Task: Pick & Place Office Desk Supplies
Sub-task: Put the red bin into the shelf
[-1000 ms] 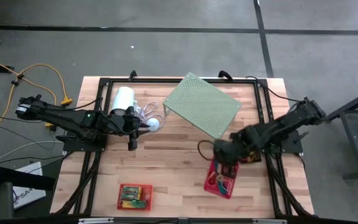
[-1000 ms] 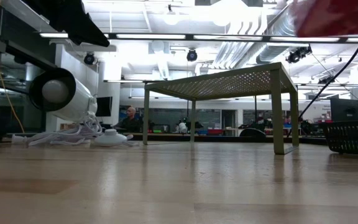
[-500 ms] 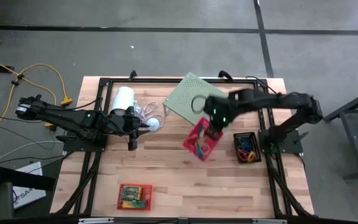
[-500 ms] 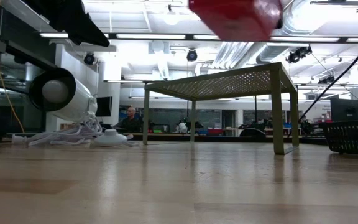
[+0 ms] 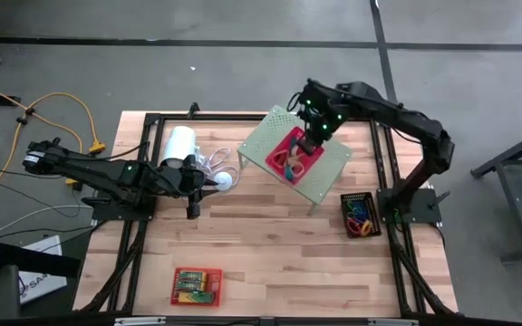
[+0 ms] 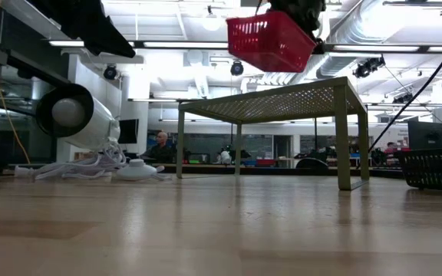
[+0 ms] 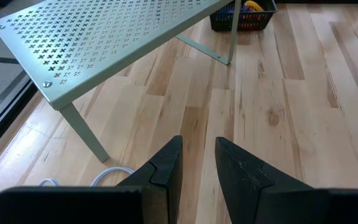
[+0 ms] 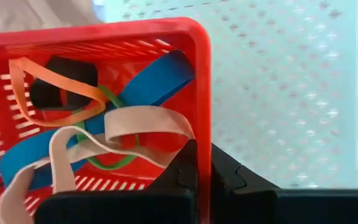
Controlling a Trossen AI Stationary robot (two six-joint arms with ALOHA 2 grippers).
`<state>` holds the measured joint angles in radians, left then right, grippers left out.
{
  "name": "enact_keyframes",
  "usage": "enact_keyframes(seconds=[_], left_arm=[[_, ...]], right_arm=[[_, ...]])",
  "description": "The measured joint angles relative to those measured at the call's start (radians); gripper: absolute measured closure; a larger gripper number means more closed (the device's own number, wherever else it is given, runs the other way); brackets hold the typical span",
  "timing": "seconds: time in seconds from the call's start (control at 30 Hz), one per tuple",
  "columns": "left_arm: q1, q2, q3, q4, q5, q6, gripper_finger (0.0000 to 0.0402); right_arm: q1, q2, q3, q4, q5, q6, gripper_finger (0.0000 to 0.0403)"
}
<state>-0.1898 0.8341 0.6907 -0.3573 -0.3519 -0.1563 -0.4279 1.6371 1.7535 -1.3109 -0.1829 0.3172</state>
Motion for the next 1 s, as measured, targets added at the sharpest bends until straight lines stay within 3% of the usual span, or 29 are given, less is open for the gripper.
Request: enact_keyframes(seconds=[0.33,0.57,1.0], left_arm=[[0.0,0.0,0.0,0.0,0.0,0.0,0.0313],[0.0,0.0,0.0,0.0,0.0,0.0,0.0313],[0.0,0.0,0.0,0.0,0.0,0.0,0.0313]], right_arm=[[-0.081,0.09,0.023,-0.008,-0.009,-0.069,0.04],[-0.142,0.162,0.043,0.055,-0.085,-0.088,0.04],[-0.168,0.424,0.465,-0.13,-0.03,-0.224,0.04]])
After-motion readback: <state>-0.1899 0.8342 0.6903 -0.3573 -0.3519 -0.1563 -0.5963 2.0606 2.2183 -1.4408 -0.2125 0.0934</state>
